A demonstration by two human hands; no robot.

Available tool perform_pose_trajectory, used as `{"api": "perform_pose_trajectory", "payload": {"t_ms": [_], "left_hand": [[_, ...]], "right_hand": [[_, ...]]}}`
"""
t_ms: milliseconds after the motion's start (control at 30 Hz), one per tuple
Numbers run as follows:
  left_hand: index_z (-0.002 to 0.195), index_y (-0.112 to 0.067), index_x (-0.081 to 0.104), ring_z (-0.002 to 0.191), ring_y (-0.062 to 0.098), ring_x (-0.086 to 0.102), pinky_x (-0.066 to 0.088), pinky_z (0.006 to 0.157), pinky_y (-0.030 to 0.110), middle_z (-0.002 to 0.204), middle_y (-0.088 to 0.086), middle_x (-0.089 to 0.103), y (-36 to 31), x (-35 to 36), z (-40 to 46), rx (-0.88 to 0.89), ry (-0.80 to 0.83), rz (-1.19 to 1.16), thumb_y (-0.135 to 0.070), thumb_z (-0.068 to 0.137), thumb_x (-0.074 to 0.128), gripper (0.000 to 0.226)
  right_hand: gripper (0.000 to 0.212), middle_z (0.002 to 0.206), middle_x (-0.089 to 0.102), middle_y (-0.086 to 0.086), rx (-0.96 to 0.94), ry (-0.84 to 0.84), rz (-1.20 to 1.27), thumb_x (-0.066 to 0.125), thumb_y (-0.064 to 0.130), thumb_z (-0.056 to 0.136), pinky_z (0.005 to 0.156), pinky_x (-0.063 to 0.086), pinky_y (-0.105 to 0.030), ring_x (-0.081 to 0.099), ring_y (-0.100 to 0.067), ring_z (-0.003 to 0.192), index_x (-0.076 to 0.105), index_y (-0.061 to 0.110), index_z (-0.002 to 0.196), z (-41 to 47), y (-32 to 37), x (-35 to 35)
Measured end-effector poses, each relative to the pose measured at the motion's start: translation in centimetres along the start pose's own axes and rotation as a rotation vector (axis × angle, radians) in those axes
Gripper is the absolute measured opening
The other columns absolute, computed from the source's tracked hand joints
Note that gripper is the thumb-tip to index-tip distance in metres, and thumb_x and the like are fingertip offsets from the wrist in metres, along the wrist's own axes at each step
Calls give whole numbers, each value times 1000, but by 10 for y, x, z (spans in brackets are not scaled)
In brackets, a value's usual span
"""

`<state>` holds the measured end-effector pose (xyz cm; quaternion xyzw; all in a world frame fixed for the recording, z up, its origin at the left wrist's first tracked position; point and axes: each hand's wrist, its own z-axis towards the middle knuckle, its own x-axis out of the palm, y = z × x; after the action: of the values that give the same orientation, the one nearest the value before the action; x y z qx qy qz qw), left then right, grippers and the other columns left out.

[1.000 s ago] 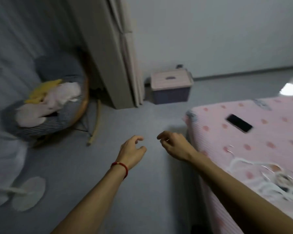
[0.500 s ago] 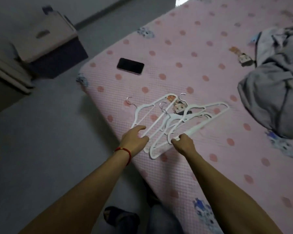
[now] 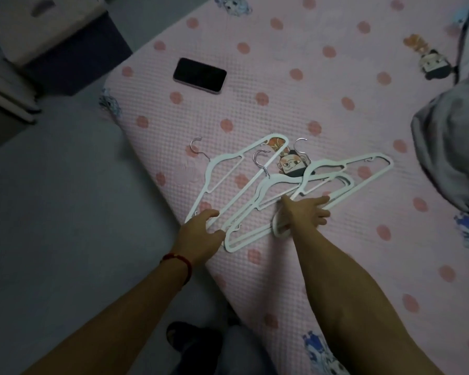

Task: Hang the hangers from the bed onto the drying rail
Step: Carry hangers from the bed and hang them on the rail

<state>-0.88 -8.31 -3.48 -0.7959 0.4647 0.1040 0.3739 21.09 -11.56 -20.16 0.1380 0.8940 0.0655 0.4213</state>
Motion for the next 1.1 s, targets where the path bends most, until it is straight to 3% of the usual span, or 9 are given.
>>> {"api": "perform_pose_trajectory", "payload": {"t_ms": [133, 267, 367, 467, 533, 700, 867, 1000, 1100], "left_hand": [[134, -19, 55, 112, 5, 44, 32, 93, 16, 137, -1, 53, -9, -8, -7, 51, -22, 8, -13, 87, 62, 48], [133, -22, 56, 108, 5, 45, 36, 93, 19, 132, -4, 54, -18, -15, -21, 97, -37, -36, -15, 88, 62, 47], [132, -22, 58, 118, 9, 52, 38, 99, 21, 133, -6, 56, -30, -26, -31, 146, -71, -98, -18, 89, 62, 43], [132, -21, 58, 114, 12, 57, 48, 101, 31, 129, -2, 61, -46, -54, -39, 184, -180, -269, -23, 91, 63, 41], [136, -22, 52, 109, 11, 59, 52, 97, 33, 127, -2, 60, -52, -86, -52, 246, -263, -403, -26, 92, 63, 46], [139, -47, 41, 111, 8, 62, 52, 93, 27, 137, -10, 54, -26, -191, -109, 467, -409, -428, -16, 92, 64, 61], [133, -25, 55, 109, -5, 60, 52, 80, 14, 125, -9, 62, 27, -271, -184, 474, -522, -431, -11, 85, 73, 53], [120, -14, 59, 109, 3, 63, 54, 87, 19, 119, -3, 66, 80, -306, -235, 458, -702, -536, -13, 75, 82, 50], [115, -12, 58, 106, 7, 66, 55, 87, 24, 114, 1, 69, 126, -322, -267, 431, -833, -612, -11, 73, 84, 49]], "right_hand": [[124, 134, 33, -27, -18, -59, 53, 79, 49, 69, 92, 46, -51, 40, -41, 117, -2, 12, 155, -10, -14, -22], [109, 138, 32, -27, -183, -55, 202, 71, 43, 74, 96, 42, -53, 34, -43, 123, 2, 16, 153, -49, -29, -63], [102, 150, 30, -22, -425, 161, 228, 71, 40, 78, 102, 42, -53, 38, -40, 132, 5, 23, 155, -90, -39, -91], [91, 140, 43, -14, -617, 472, 218, 67, 30, 85, 81, 52, -40, 59, -31, 106, 8, 33, 154, -130, -27, -114], [87, 135, 46, -10, -724, 669, 153, 64, 26, 87, 80, 54, -38, 63, -24, 97, 9, 39, 152, -161, -11, -125], [89, 139, 48, -4, -949, 1024, -75, 59, 40, 76, 80, 52, -29, 62, -20, 95, 12, 39, 151, -242, 37, -133], [78, 130, 60, 2, -1113, 1244, -269, 57, 40, 77, 82, 56, -31, 65, -21, 95, 23, 42, 147, -319, 68, -108], [82, 132, 62, 4, -1183, 1368, -353, 60, 42, 68, 91, 55, -36, 65, -21, 105, 29, 45, 144, -386, 71, -78], [85, 129, 63, -5, -1176, 1477, -364, 63, 40, 61, 79, 57, -31, 64, -25, 98, 35, 37, 141, -444, 61, -56]]}}
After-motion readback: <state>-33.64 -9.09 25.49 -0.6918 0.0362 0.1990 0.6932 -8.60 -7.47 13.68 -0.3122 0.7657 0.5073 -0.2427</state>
